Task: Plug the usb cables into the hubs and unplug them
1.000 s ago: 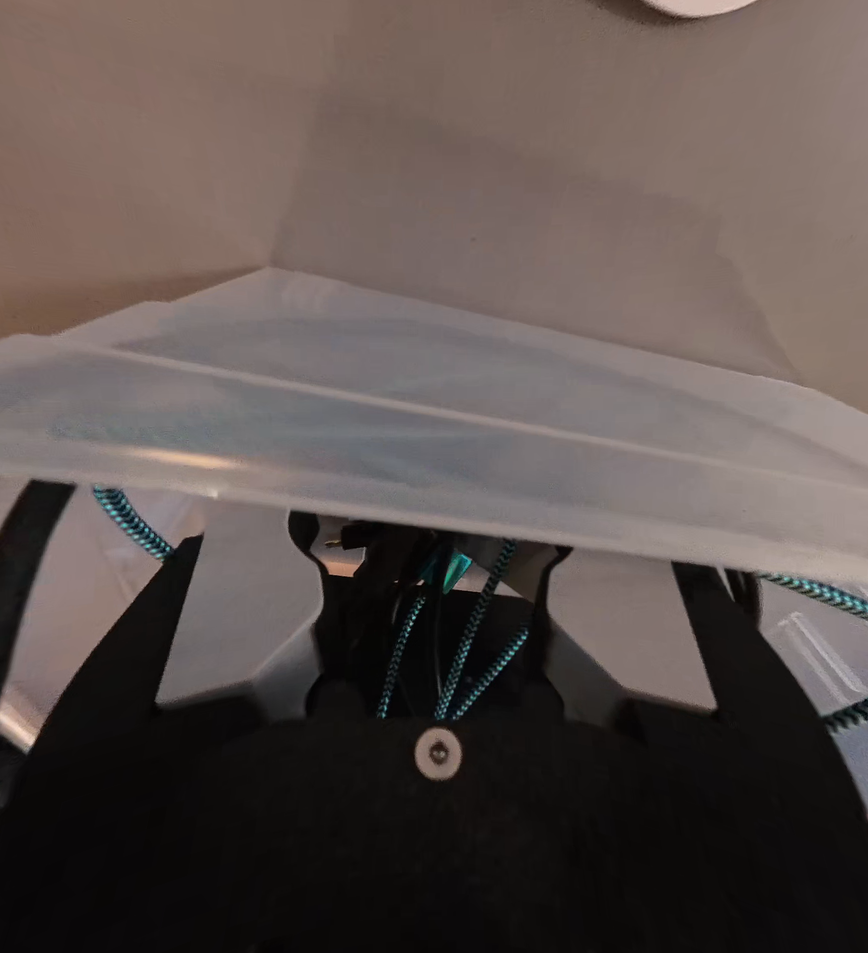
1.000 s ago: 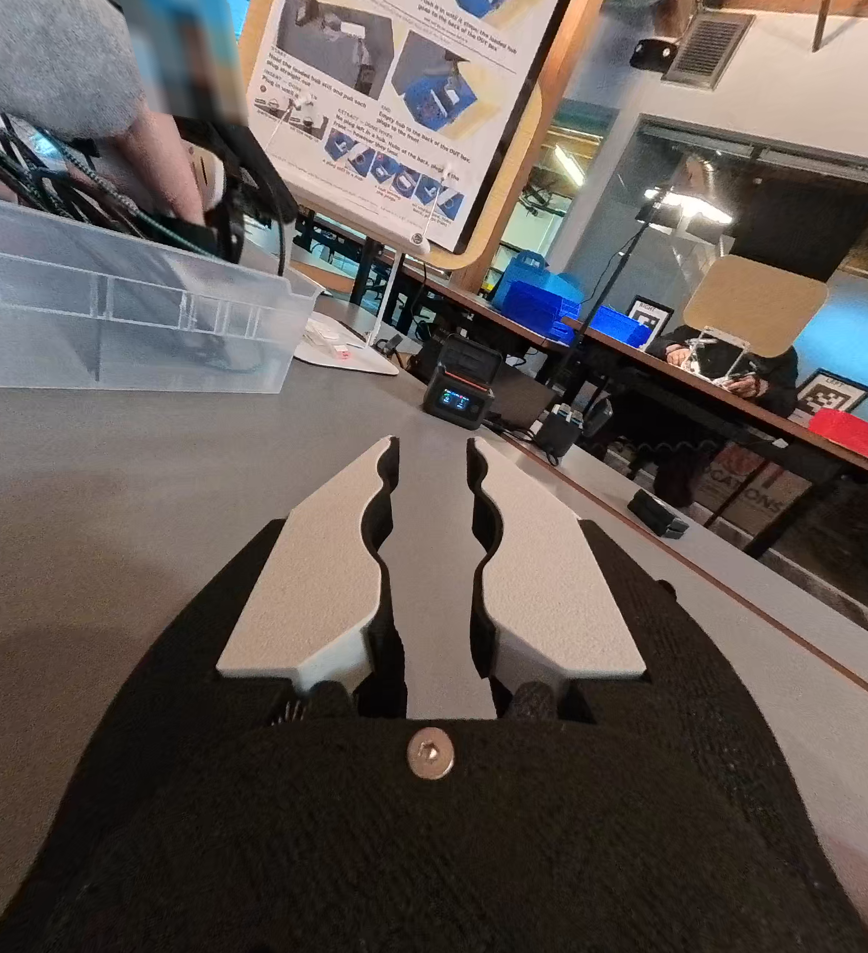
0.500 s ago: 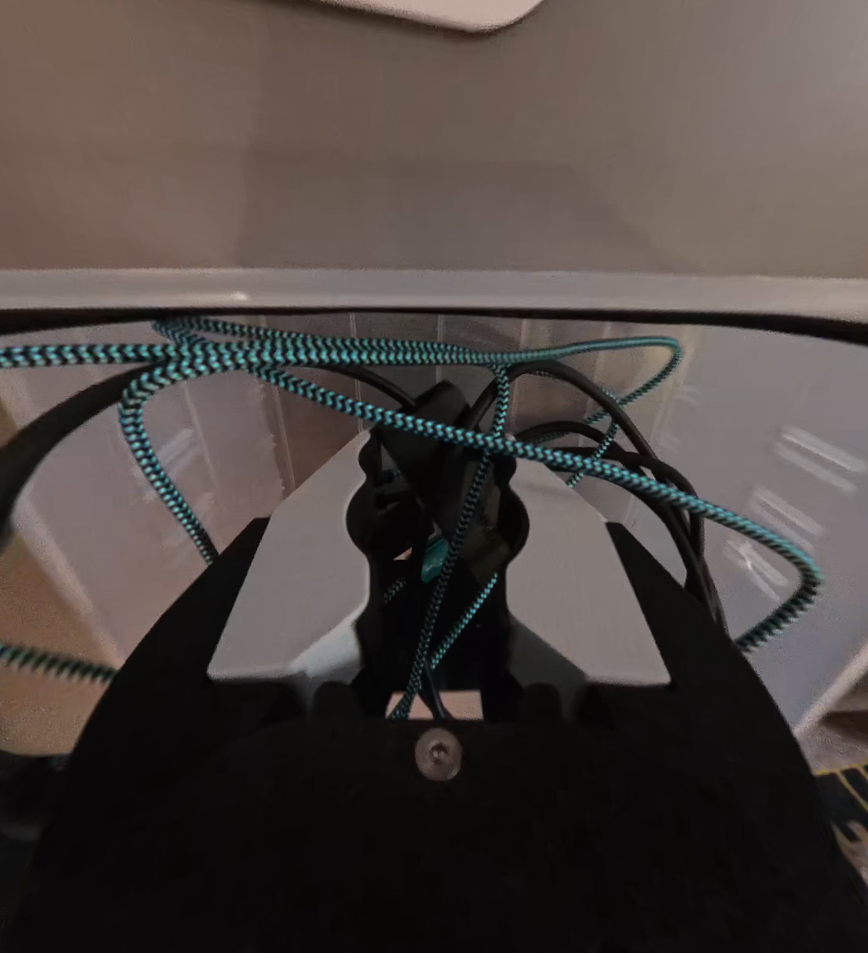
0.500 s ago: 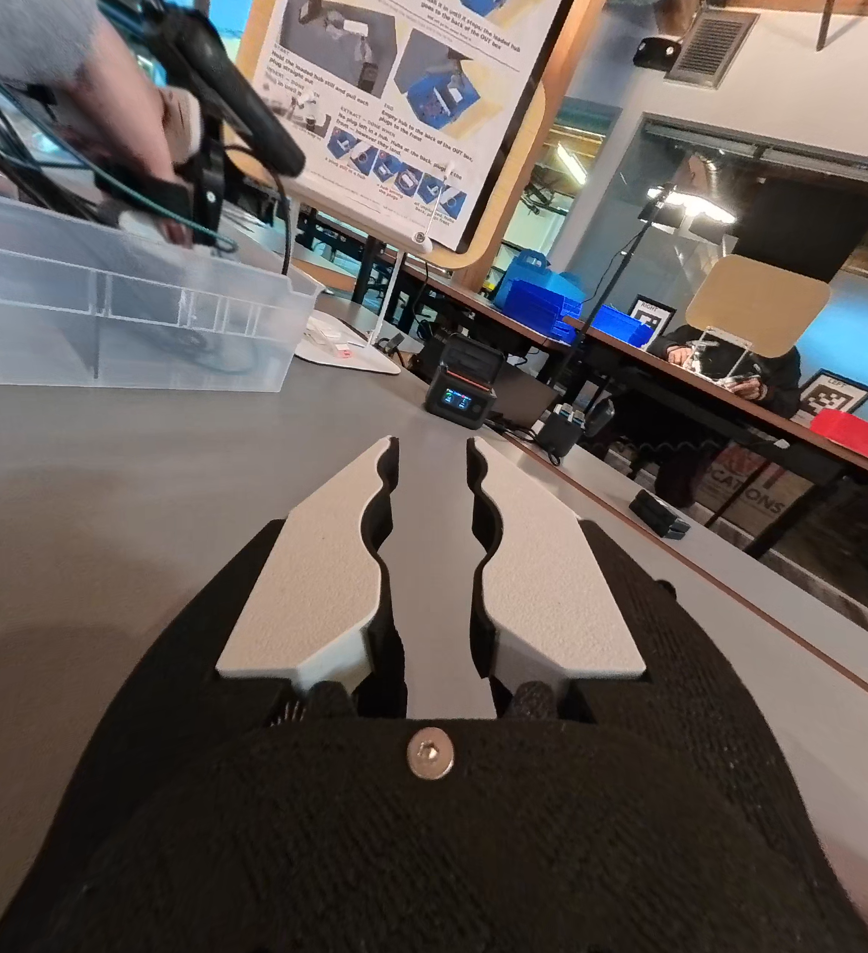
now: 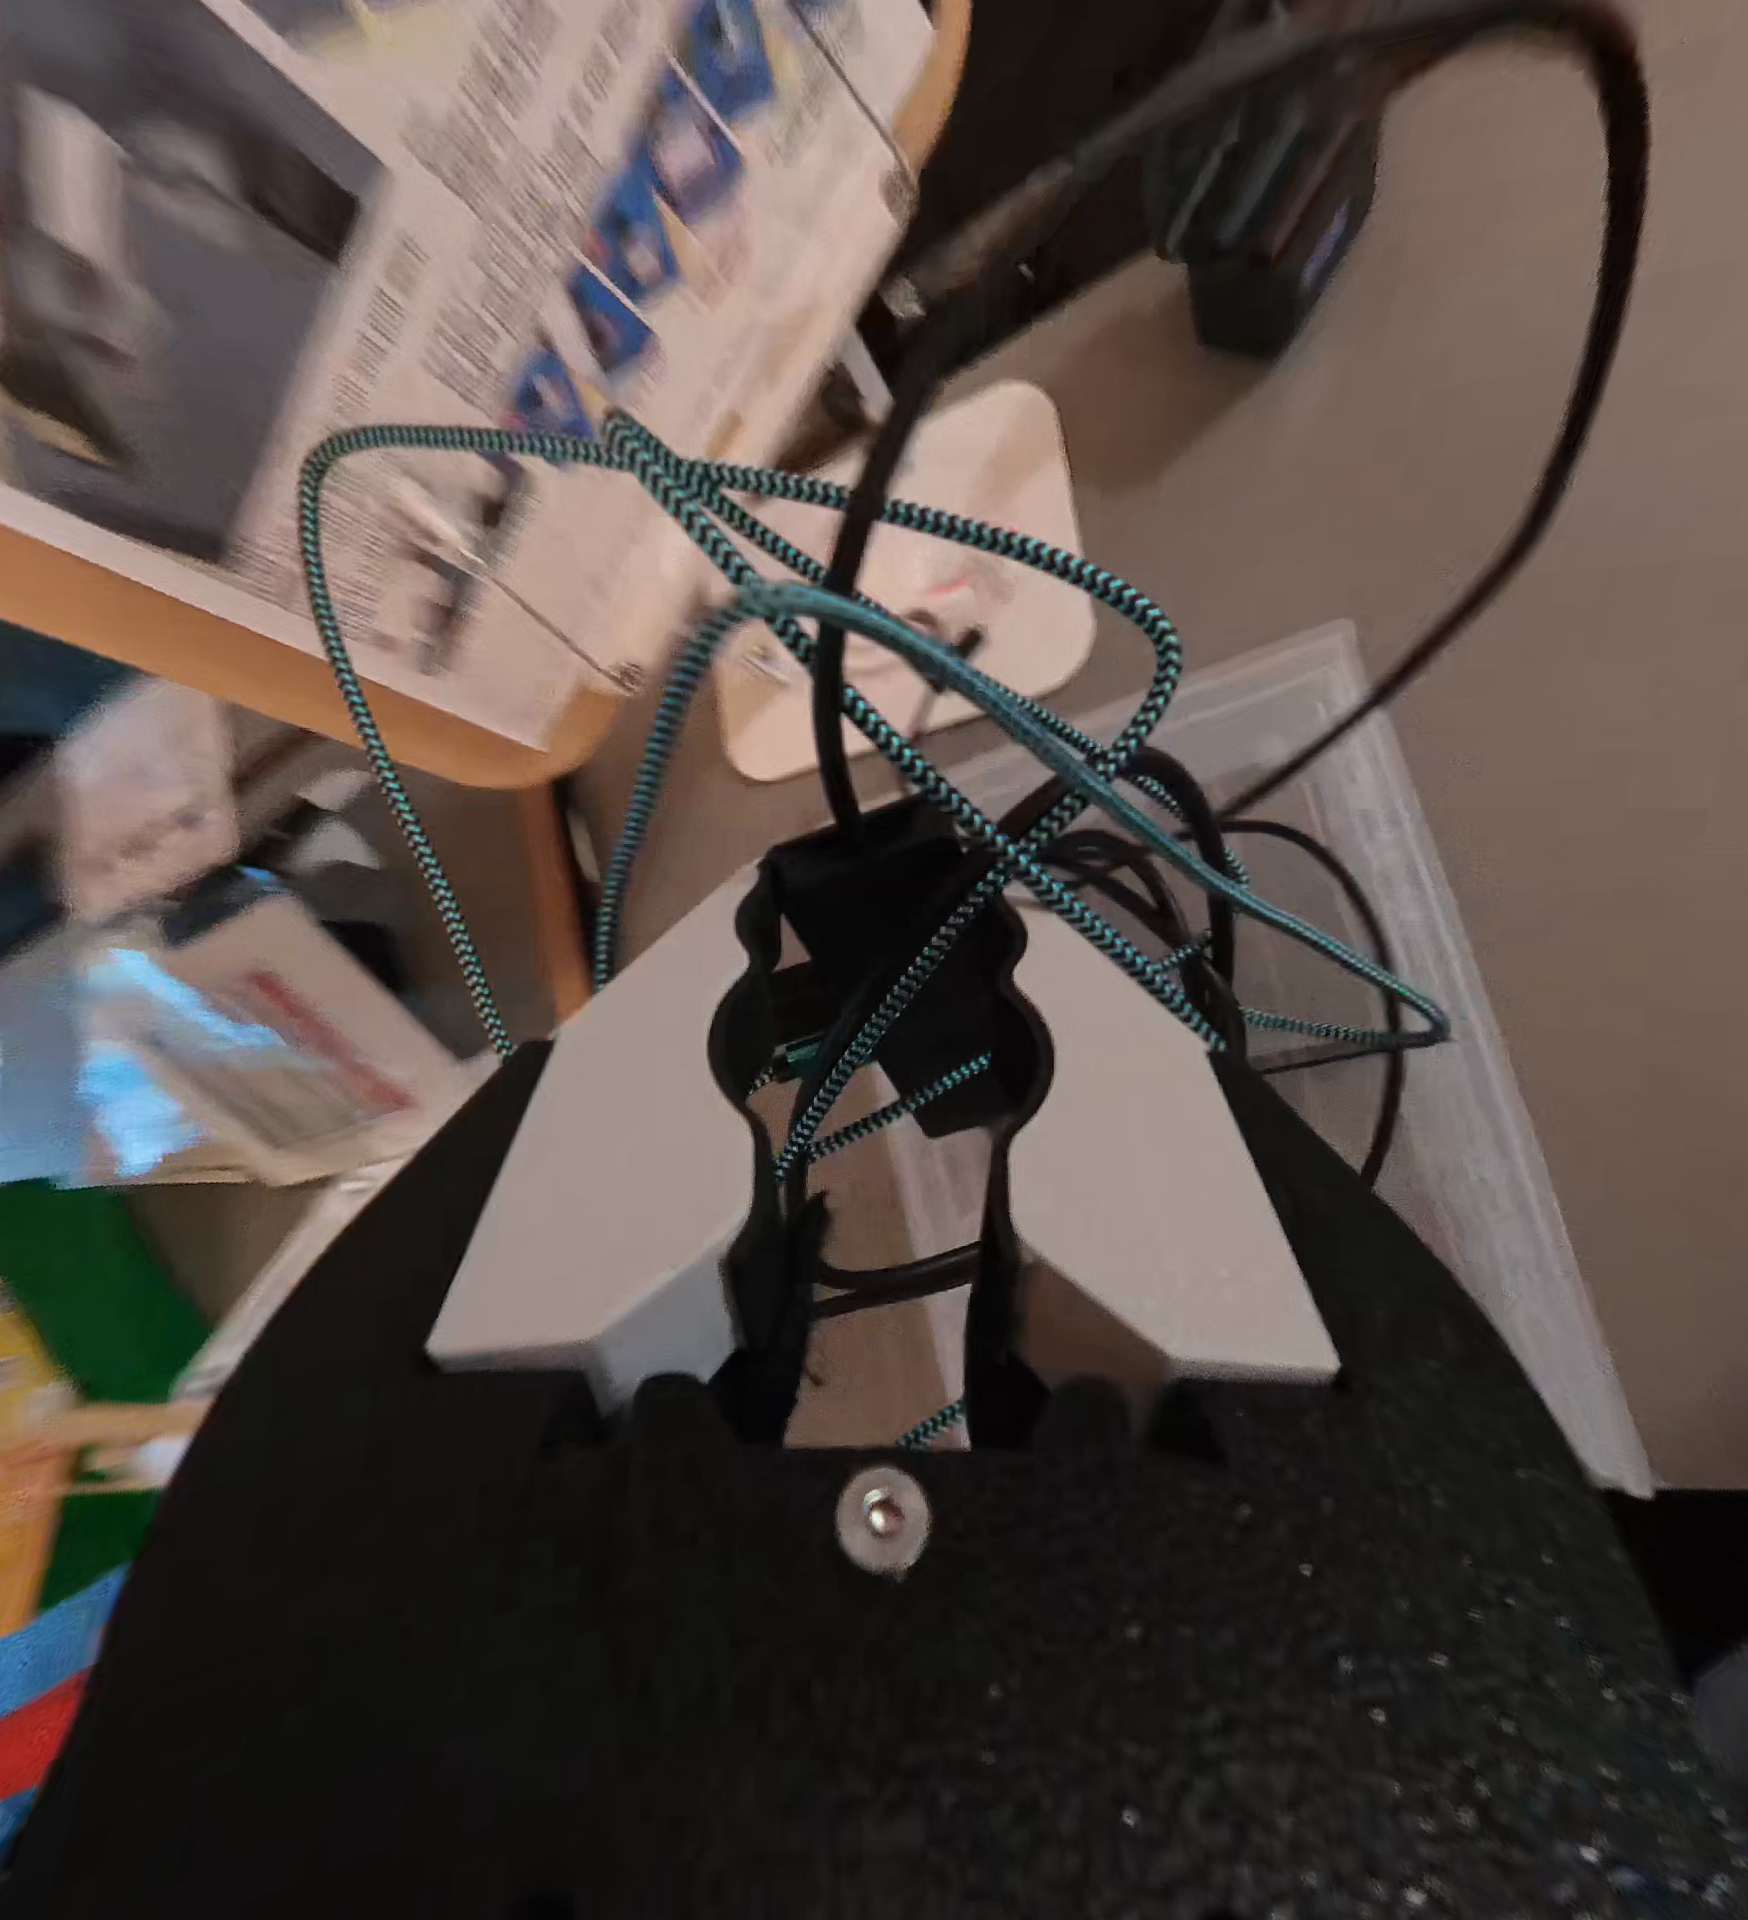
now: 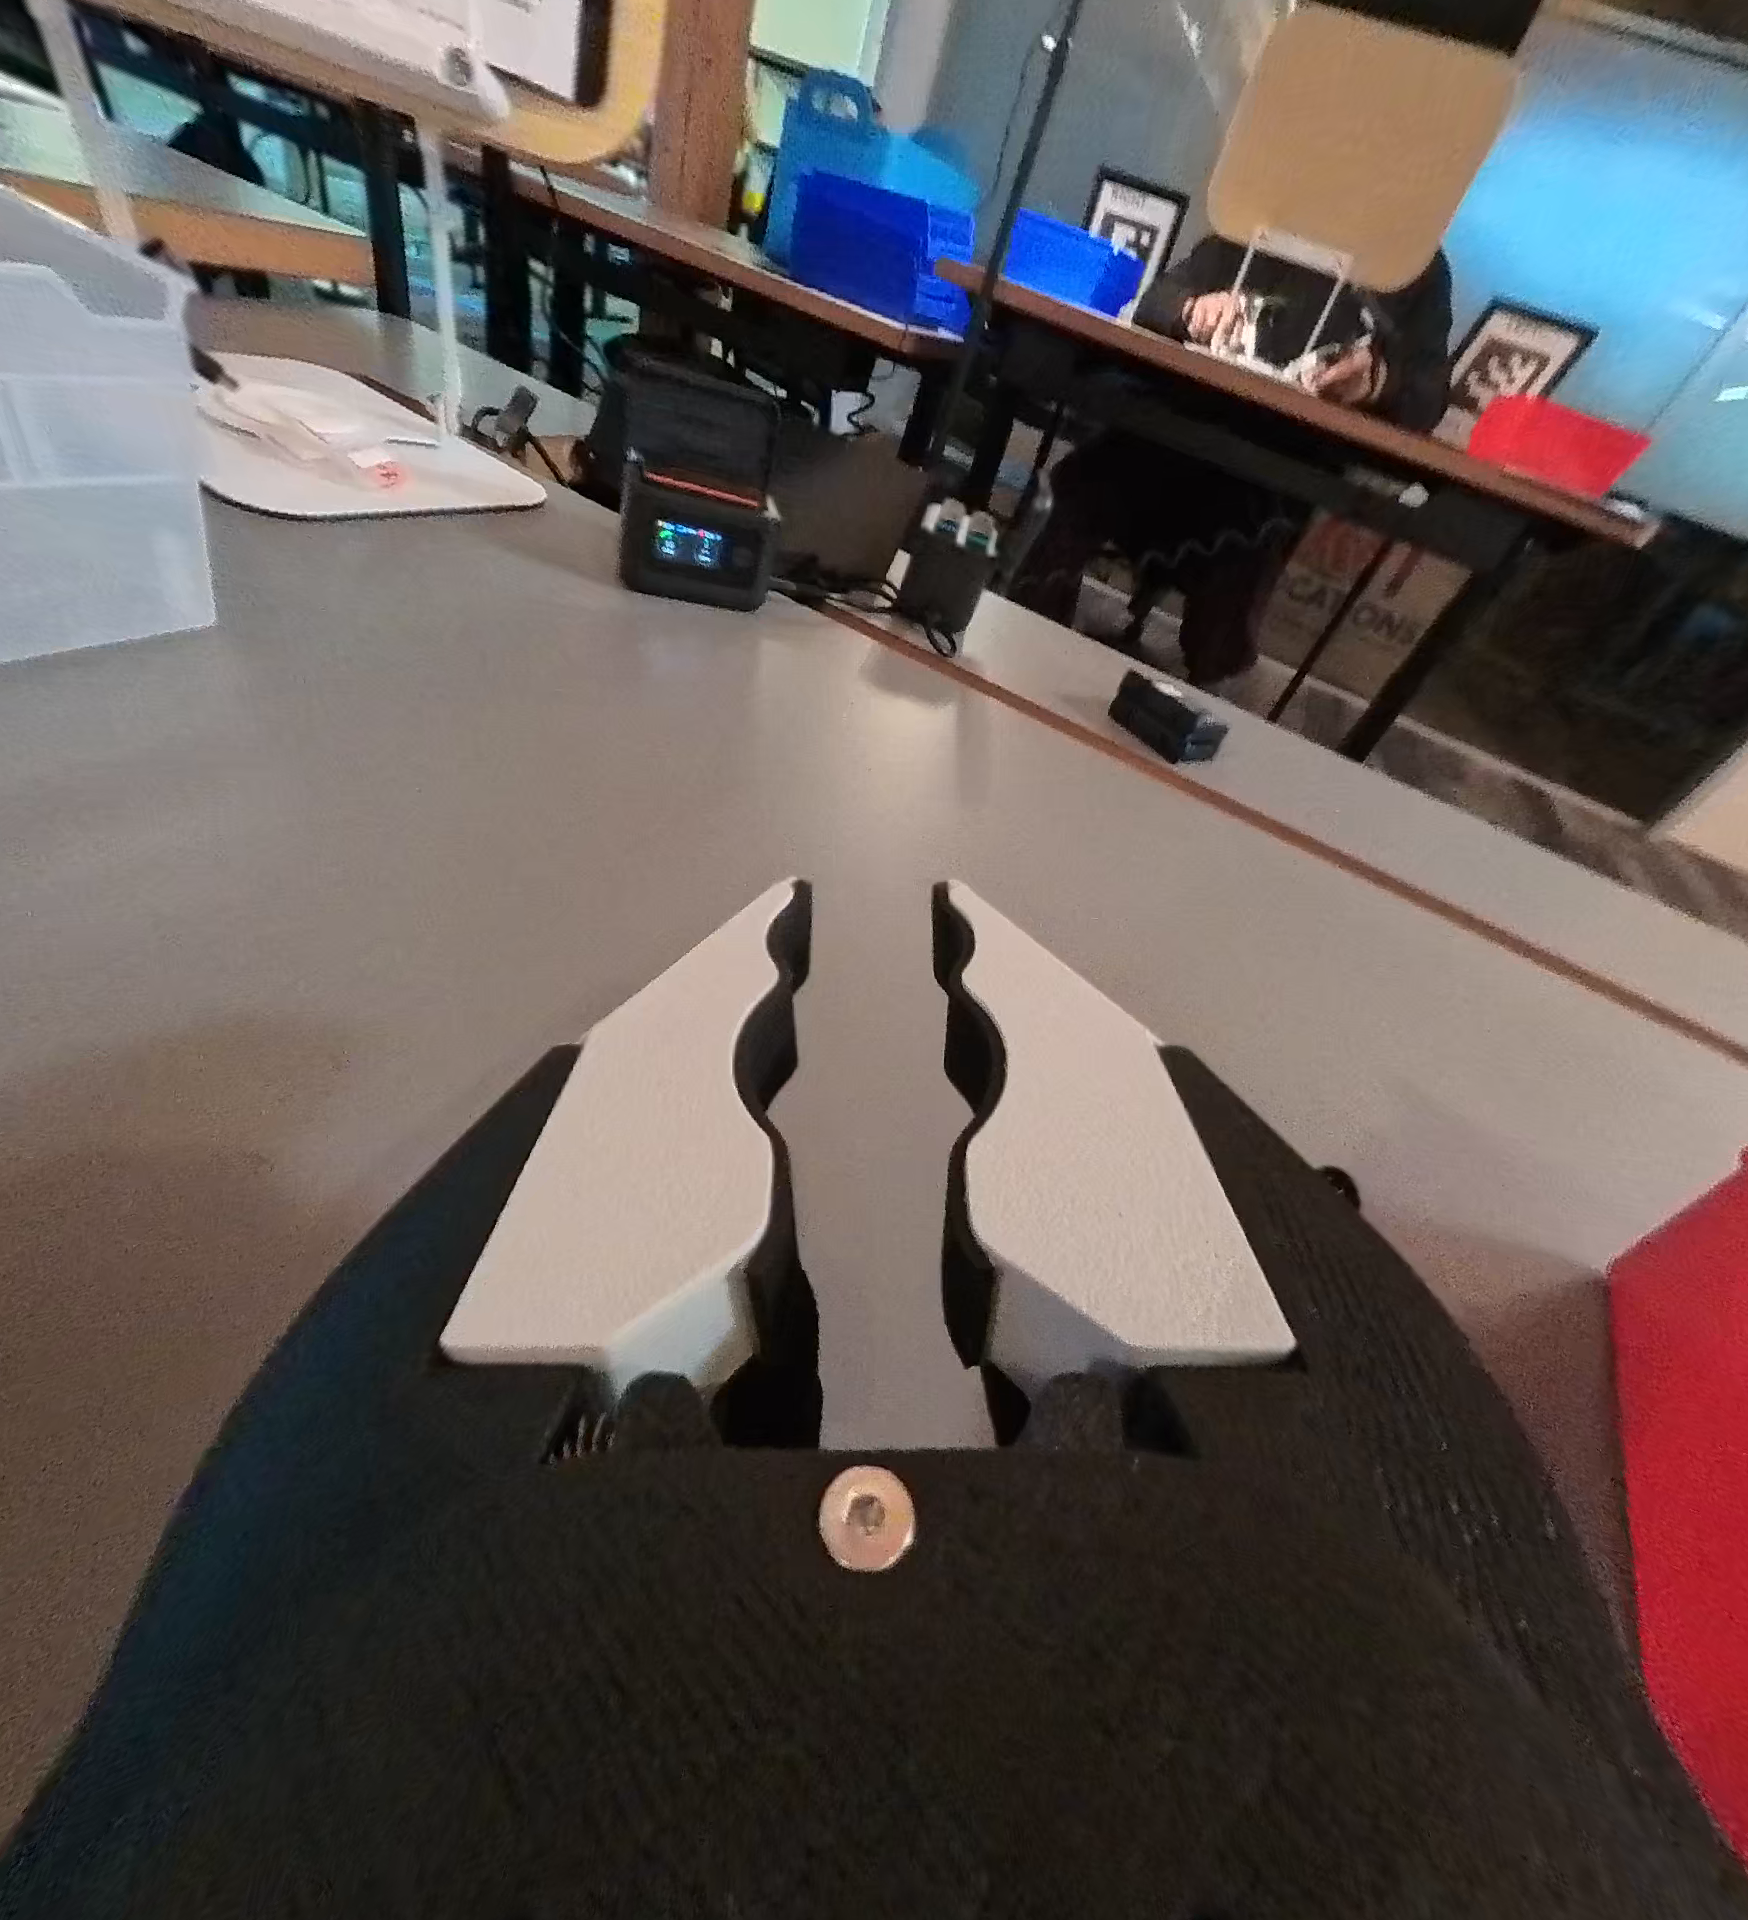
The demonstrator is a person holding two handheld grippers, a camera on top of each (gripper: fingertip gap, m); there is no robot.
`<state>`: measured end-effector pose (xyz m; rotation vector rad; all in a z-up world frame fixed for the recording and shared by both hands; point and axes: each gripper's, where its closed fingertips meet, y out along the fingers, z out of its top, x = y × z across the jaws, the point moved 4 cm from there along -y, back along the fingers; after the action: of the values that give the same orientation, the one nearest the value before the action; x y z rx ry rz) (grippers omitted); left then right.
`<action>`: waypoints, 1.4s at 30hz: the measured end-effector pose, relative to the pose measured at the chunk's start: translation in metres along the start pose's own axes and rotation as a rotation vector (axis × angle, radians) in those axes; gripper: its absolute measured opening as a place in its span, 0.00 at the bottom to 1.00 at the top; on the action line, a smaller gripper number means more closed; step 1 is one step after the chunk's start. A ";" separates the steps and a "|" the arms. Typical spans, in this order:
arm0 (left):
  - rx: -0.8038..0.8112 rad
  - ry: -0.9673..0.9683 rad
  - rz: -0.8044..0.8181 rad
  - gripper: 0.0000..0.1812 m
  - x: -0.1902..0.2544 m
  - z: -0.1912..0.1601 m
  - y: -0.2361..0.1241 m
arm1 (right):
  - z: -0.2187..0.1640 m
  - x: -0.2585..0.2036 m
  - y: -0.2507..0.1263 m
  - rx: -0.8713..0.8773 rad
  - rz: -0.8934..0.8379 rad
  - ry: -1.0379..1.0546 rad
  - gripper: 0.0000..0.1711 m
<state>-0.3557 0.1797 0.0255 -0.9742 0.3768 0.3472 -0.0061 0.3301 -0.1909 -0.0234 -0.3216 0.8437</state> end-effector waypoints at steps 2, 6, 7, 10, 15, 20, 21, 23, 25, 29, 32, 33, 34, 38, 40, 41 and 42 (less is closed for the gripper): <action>0.013 0.059 0.127 0.20 -0.016 0.019 -0.034 | -0.002 0.007 0.000 -0.008 -0.010 0.030 0.13; 0.079 0.123 0.294 0.20 -0.039 0.067 -0.106 | -0.005 0.013 0.000 -0.019 -0.037 0.036 0.13; 0.111 0.125 0.311 0.20 -0.041 0.080 -0.125 | -0.005 0.014 0.000 -0.018 -0.039 0.035 0.13; 0.217 0.136 0.351 0.20 -0.043 0.120 -0.181 | -0.005 0.015 0.000 -0.016 -0.039 0.043 0.13; 0.446 0.151 0.390 0.20 -0.030 0.192 -0.274 | -0.005 0.019 -0.002 -0.010 -0.048 0.061 0.13; 0.716 0.132 0.338 0.20 0.000 0.256 -0.359 | -0.006 0.027 -0.003 -0.005 -0.064 0.093 0.13; 0.744 0.123 0.304 0.20 0.007 0.266 -0.369 | -0.007 0.029 -0.003 -0.005 -0.072 0.094 0.13; 0.761 0.108 0.237 0.20 0.021 0.281 -0.375 | -0.007 0.033 -0.005 0.001 -0.085 0.100 0.13; 0.743 0.107 0.171 0.20 0.036 0.290 -0.362 | -0.007 0.037 -0.007 0.010 -0.104 0.111 0.13; 0.647 0.160 0.075 0.19 0.072 0.291 -0.284 | -0.007 0.043 -0.009 0.032 -0.115 0.147 0.13; 0.514 0.175 0.038 0.19 0.095 0.276 -0.195 | -0.006 0.043 -0.010 0.046 -0.110 0.142 0.13; 0.460 0.178 0.039 0.19 0.101 0.268 -0.162 | -0.005 0.041 -0.010 0.055 -0.095 0.141 0.14; 0.409 0.186 0.037 0.19 0.107 0.260 -0.129 | -0.002 0.038 -0.010 0.066 -0.077 0.139 0.14; 0.239 0.154 -0.062 0.19 0.134 0.215 -0.009 | 0.004 0.030 -0.011 0.097 -0.047 0.091 0.14; 0.215 0.105 -0.154 0.19 0.153 0.191 0.037 | 0.006 0.027 -0.011 0.104 -0.032 0.067 0.15; 0.217 0.073 -0.211 0.19 0.164 0.180 0.054 | 0.008 0.025 -0.012 0.118 -0.021 0.063 0.15; 0.231 0.039 -0.277 0.19 0.176 0.170 0.068 | 0.011 0.024 -0.013 0.135 -0.011 0.061 0.15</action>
<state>-0.2047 0.3798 -0.0186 -0.7946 0.3047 0.0317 0.0146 0.3378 -0.1722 0.0784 -0.2070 0.8509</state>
